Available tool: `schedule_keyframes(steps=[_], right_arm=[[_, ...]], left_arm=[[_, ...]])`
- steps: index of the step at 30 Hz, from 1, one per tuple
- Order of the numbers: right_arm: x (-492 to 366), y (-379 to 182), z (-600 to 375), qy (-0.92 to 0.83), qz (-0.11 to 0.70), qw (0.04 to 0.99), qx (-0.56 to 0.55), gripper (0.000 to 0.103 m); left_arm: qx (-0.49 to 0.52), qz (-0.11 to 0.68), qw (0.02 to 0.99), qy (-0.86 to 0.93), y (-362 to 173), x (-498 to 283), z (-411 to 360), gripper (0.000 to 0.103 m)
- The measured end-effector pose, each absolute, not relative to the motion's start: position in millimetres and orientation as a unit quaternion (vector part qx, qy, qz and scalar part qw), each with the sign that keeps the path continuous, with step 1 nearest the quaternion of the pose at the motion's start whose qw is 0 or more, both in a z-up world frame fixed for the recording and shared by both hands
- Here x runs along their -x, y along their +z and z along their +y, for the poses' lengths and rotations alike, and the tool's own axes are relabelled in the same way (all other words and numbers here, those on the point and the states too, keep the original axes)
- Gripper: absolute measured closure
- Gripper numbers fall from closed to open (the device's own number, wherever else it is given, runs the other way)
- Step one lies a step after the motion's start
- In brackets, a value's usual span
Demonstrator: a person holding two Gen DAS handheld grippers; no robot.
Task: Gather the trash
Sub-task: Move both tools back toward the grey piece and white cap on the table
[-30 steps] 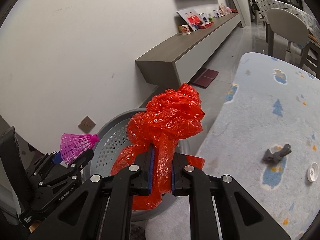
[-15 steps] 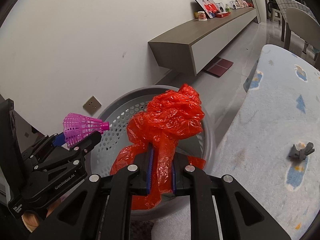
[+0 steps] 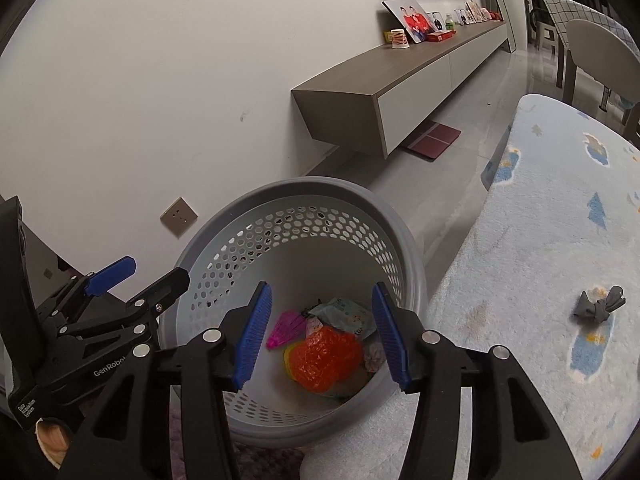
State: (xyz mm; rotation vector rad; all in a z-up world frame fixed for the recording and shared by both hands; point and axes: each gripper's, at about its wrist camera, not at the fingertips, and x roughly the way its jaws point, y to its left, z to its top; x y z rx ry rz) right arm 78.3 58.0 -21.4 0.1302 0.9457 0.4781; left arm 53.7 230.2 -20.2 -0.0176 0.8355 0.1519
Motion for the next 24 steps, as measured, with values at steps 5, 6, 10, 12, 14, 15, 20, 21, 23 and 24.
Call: schedule_keyframes(steps=[5, 6, 10, 12, 14, 15, 20, 21, 23, 24], right_arm=[[-77.7, -22.5, 56.9, 0.226, 0.452, 0.860, -0.065, 0.053], [-77.7, -22.7, 56.7, 0.226, 0.453, 0.860, -0.066, 0.053], [-76.5, -24.1, 57.6, 0.226, 0.455, 0.859, -0.065, 0.053], [-75.0, -24.2, 56.5, 0.225, 0.455, 0.859, -0.064, 0.053], [-73.5, -23.5, 55.7, 0.223, 0.454, 0.860, -0.063, 0.053], [-73.0, -23.1, 54.9, 0.222, 0.454, 0.861, -0.064, 0.053], [-71.6, -20.6, 51.1, 0.218, 0.452, 0.862, -0.066, 0.053], [-70.9, -20.1, 50.2, 0.217, 0.452, 0.863, -0.067, 0.053], [-69.6, -19.9, 48.7, 0.215, 0.450, 0.864, -0.066, 0.053], [-68.9, -19.3, 47.8, 0.214, 0.449, 0.865, -0.066, 0.053]], left_arm=[[0.008, 0.406, 0.911, 0.075, -20.7, -53.4, 229.9, 0.021], [0.009, 0.406, 0.911, 0.075, -20.8, -53.9, 228.9, 0.021], [0.010, 0.407, 0.911, 0.074, -21.1, -53.6, 227.9, 0.020], [0.009, 0.406, 0.911, 0.074, -21.3, -53.4, 226.1, 0.020], [0.009, 0.406, 0.911, 0.073, -21.3, -53.2, 225.8, 0.018], [0.008, 0.405, 0.911, 0.073, -21.5, -53.3, 225.1, 0.018], [0.004, 0.407, 0.911, 0.072, -23.3, -54.7, 220.7, 0.017], [0.004, 0.407, 0.911, 0.071, -23.6, -54.6, 219.7, 0.017], [0.003, 0.407, 0.911, 0.070, -23.5, -54.9, 218.7, 0.016], [0.003, 0.407, 0.911, 0.069, -23.2, -54.8, 218.8, 0.016]])
